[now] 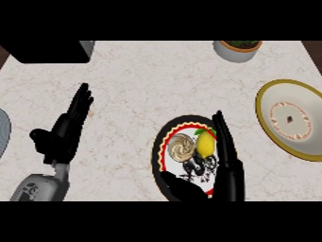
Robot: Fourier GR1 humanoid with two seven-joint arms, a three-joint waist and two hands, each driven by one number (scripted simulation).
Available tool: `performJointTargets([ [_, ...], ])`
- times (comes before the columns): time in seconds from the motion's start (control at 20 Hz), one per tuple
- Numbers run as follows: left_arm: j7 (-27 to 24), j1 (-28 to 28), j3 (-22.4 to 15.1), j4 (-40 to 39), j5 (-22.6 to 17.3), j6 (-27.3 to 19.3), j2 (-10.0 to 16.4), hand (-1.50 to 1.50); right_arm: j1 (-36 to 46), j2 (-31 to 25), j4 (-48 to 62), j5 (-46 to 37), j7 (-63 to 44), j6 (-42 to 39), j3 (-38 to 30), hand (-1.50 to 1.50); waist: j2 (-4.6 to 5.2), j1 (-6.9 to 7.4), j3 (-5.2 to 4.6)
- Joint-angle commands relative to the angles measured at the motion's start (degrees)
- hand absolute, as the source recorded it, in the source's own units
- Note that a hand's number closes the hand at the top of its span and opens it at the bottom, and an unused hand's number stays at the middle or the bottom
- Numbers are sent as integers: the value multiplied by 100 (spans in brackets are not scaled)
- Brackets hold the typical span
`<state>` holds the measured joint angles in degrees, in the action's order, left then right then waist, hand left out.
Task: Pick the cupcake from the plate and place it in the bowl
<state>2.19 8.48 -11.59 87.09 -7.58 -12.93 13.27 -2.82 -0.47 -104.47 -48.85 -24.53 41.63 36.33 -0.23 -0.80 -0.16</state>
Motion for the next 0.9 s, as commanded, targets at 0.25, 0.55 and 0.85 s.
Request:
performJointTargets([
  [0.25, 54, -40, 46, 34, 128, 47, -28, 0, 981, 46, -317, -415, -2921, -1769, 8, -150, 18, 114, 9],
  [0.55, 182, 349, 38, -168, 263, 41, -240, 0, 1070, 46, 137, 342, -2967, -2339, -472, -150, 32, 78, 16],
  [0.85, -40, -416, 21, 233, 387, 155, -384, 0, 546, -53, -16, 461, -2720, -2299, -141, -150, 17, 89, 17],
])
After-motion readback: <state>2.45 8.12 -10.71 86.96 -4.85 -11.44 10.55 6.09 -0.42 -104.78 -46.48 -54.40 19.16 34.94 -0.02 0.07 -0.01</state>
